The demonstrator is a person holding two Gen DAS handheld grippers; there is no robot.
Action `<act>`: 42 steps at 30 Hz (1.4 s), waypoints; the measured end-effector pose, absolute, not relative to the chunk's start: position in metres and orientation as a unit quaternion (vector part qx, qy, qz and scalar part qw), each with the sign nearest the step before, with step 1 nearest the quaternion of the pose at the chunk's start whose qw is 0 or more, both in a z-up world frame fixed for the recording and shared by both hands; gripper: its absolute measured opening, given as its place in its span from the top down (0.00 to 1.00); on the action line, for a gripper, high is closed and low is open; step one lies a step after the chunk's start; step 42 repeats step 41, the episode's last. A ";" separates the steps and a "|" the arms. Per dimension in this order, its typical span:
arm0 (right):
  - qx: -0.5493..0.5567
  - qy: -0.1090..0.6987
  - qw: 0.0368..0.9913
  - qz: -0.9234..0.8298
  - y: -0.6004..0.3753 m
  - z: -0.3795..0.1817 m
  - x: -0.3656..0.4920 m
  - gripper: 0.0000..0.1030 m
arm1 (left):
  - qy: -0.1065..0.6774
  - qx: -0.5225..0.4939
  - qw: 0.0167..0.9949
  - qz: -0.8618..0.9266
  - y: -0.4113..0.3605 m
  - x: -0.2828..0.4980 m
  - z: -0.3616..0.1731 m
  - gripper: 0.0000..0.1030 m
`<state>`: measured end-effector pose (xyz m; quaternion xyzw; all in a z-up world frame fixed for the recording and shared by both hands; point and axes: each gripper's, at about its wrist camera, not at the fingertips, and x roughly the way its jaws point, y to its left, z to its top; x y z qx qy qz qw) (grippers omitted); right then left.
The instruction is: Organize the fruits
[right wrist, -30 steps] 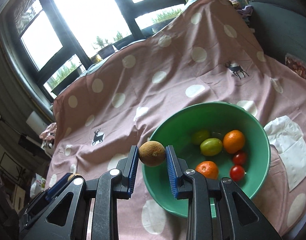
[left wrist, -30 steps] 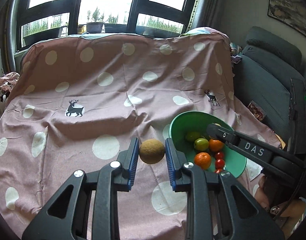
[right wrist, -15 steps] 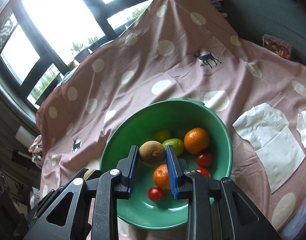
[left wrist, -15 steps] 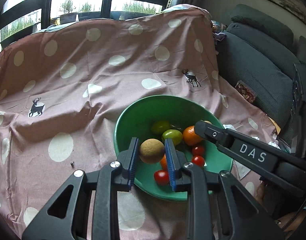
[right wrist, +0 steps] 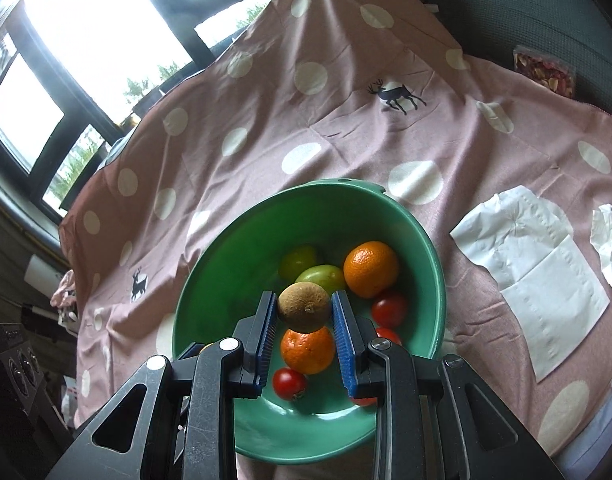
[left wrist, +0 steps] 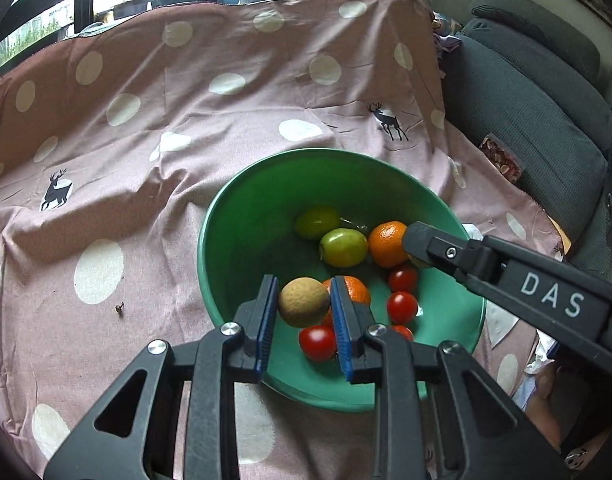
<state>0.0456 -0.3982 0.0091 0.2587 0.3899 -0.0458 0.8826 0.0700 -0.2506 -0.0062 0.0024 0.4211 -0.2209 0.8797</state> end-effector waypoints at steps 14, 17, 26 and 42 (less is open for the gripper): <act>0.256 0.360 0.895 -0.061 -0.406 0.024 0.034 0.32 | 0.416 0.008 0.885 -0.211 -0.247 0.061 0.014 0.40; 0.257 0.354 0.897 -0.066 -0.409 0.026 0.031 0.31 | 0.408 0.004 0.888 -0.214 -0.244 0.055 0.023 0.40; 0.251 0.361 0.894 -0.084 -0.412 0.026 0.030 0.30 | 0.395 0.003 0.895 -0.207 -0.240 0.048 0.031 0.39; 0.244 0.372 0.891 -0.087 -0.410 0.022 0.032 0.30 | 0.388 0.000 0.900 -0.197 -0.236 0.044 0.033 0.39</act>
